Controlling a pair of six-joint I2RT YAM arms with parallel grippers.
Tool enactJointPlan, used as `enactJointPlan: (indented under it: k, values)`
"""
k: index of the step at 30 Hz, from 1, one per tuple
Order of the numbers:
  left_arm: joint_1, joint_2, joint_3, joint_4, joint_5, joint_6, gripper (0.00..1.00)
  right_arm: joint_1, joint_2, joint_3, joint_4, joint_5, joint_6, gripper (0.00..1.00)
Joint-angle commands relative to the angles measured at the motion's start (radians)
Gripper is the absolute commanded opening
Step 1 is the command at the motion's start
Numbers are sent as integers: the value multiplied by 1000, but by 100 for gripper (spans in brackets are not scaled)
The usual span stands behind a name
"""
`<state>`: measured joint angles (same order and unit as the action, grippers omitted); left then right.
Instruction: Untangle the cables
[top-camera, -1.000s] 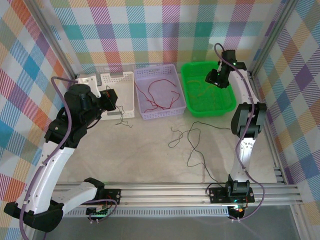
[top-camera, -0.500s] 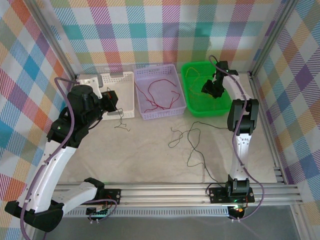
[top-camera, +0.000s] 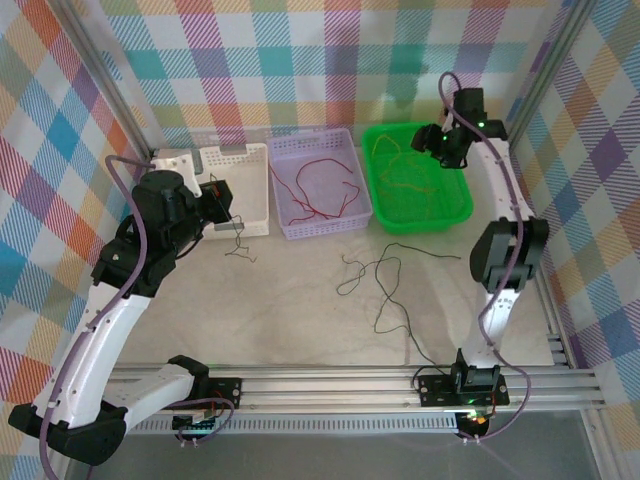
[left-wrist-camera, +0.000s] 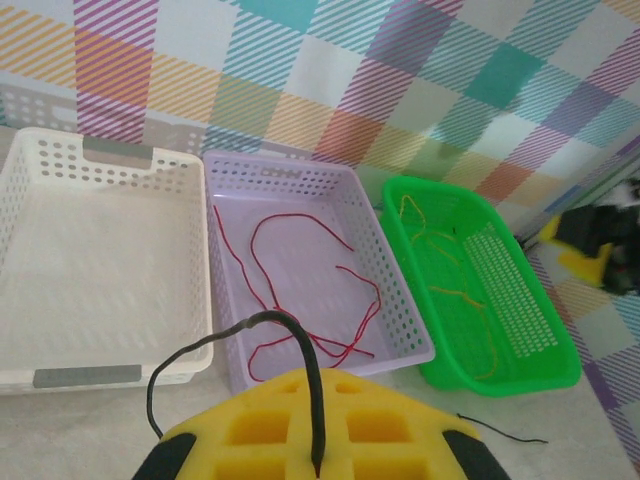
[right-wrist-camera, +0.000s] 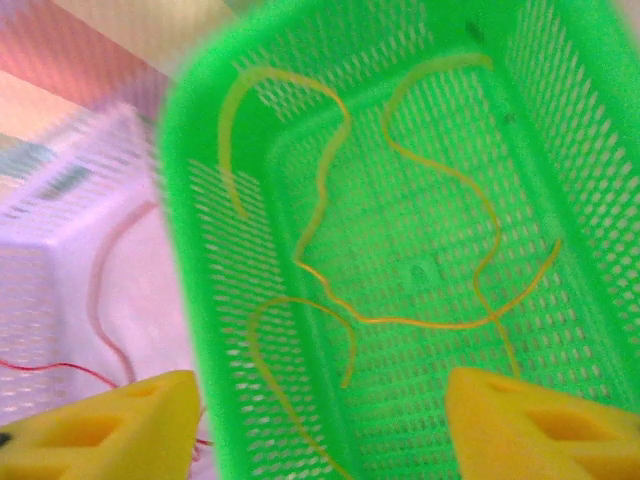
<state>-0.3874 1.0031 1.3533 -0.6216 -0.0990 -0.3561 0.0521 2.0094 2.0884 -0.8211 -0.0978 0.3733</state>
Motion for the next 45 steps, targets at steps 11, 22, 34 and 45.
enactJointPlan:
  k: [11, 22, 34, 45]
  values:
    - [13, -6, 92, 47, -177, 90, 0, 45, -588, -547, 188, -135, -12, 100]
    - [19, 173, 191, 218, -318, 250, 0, 97, -862, -652, -40, -192, -26, 100]
    - [94, 414, 311, 381, -287, 313, 0, 184, -1177, -778, -220, -133, -167, 100]
    - [175, 596, 322, 378, -260, 256, 0, 186, -1433, -949, -242, -84, -190, 100]
